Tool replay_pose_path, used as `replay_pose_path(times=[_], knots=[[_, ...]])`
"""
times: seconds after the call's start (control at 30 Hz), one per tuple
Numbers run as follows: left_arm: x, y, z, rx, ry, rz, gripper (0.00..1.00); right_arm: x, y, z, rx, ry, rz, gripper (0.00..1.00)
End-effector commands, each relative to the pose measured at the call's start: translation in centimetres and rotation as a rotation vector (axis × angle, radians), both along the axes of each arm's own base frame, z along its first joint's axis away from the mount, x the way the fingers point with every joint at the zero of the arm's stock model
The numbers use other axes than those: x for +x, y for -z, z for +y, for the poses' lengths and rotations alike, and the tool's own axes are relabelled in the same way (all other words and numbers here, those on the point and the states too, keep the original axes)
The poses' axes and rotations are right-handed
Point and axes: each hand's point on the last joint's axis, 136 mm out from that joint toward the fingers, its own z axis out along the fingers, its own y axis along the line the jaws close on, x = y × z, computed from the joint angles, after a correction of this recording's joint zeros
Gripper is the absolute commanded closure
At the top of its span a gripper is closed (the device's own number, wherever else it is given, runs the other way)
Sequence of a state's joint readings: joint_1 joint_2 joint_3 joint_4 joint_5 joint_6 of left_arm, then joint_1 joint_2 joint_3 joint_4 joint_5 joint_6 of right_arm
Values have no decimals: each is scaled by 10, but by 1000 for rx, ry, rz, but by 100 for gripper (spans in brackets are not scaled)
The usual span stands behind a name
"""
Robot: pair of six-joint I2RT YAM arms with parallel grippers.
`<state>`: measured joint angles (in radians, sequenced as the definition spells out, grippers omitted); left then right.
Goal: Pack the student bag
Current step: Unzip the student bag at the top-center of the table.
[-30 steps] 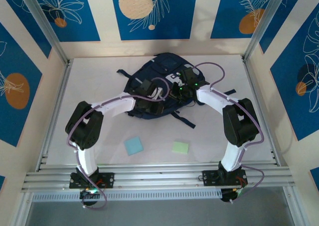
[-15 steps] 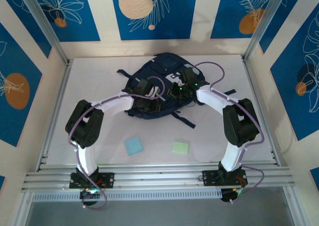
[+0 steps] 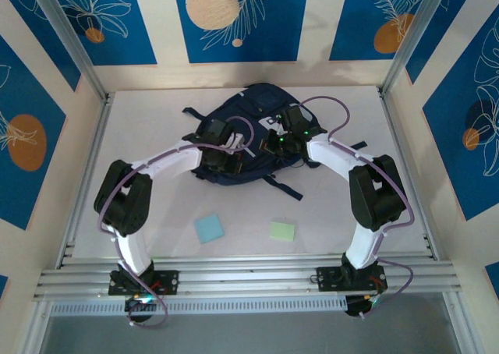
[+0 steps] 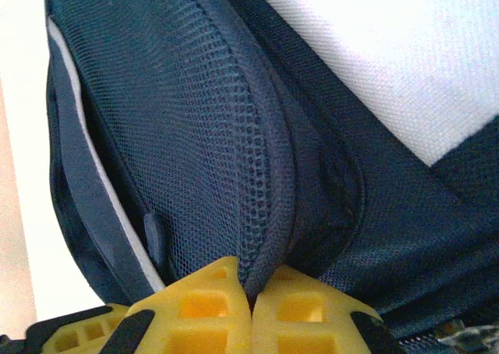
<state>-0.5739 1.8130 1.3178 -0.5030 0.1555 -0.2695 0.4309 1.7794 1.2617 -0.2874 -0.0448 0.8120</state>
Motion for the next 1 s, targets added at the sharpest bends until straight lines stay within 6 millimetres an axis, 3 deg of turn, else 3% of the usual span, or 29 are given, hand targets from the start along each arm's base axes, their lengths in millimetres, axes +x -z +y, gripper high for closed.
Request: replay_pose_path(times=[0.0, 0.07, 0.23, 0.4, 0.67, 0.77, 0.87, 0.97], knots=[[13, 1, 84, 219, -152, -1, 100, 6, -21, -28, -45, 29, -63, 100], [12, -5, 82, 199, -121, -10, 100, 9, -21, -32, -54, 32, -69, 100], [-5, -13, 49, 78, -8, 2, 100, 18, -23, -48, -64, 56, -77, 100], [-27, -7, 19, 34, 93, 47, 100, 29, -35, -51, -60, 18, -129, 100], [-63, -23, -63, -182, 224, 126, 100, 70, -45, -67, -173, -20, -168, 100], [-52, -25, -79, -231, 202, 133, 100, 68, -50, -68, -128, 8, -125, 81], [-37, -28, -88, -239, 177, 110, 100, 52, -56, -73, -83, 48, -115, 58], [-25, -34, -93, -243, 159, 77, 100, 26, -60, -78, -43, 84, -104, 52]])
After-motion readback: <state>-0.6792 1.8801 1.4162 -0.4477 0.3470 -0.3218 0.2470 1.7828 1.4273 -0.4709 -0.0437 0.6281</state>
